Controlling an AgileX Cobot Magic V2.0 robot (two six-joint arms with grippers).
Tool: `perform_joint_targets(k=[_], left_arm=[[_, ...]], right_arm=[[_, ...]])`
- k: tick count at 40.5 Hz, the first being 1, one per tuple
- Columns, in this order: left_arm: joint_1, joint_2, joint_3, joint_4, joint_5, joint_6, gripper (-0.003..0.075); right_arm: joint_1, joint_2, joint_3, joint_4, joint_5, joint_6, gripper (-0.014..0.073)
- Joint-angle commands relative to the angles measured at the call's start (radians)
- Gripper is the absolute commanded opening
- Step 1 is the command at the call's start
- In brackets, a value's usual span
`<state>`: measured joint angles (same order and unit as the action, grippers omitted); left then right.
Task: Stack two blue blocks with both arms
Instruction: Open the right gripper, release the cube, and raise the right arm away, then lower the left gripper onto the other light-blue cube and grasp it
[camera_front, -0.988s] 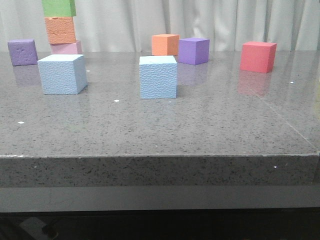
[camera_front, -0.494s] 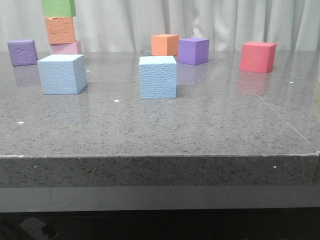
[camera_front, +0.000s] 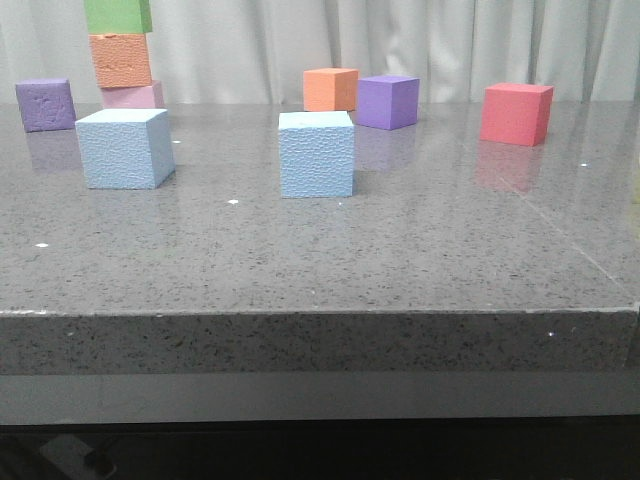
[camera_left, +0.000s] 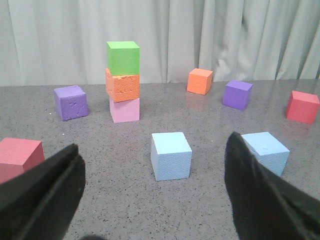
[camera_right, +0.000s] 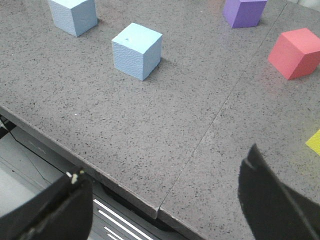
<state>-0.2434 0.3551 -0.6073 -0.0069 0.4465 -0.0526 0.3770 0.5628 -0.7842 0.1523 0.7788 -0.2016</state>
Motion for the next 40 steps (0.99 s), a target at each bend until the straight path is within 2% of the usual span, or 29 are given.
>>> perform_joint_targets(k=[1, 7, 12, 32, 40], left_arm=[[-0.007, 0.040, -0.050, -0.004, -0.065, 0.009, 0.0566], [-0.007, 0.169, -0.138, -0.004, 0.064, 0.091, 0.0566], [-0.007, 0.286, -0.201, -0.004, 0.108, 0.108, 0.0566], [-0.008, 0.745, -0.421, -0.058, 0.103, 0.114, 0.0566], [-0.054, 0.868, -0.522, -0.079, 0.108, 0.114, 0.0566]], right_arm=[[-0.006, 0.000, -0.023, 0.013, -0.067, -0.008, 0.0603], [-0.006, 0.000, -0.023, 0.013, -0.067, -0.008, 0.0603], [-0.006, 0.000, -0.023, 0.013, -0.067, -0.008, 0.0603], [-0.006, 0.000, -0.023, 0.013, -0.067, -0.008, 0.0603], [-0.006, 0.000, -0.023, 0.013, -0.067, -0.008, 0.0603]])
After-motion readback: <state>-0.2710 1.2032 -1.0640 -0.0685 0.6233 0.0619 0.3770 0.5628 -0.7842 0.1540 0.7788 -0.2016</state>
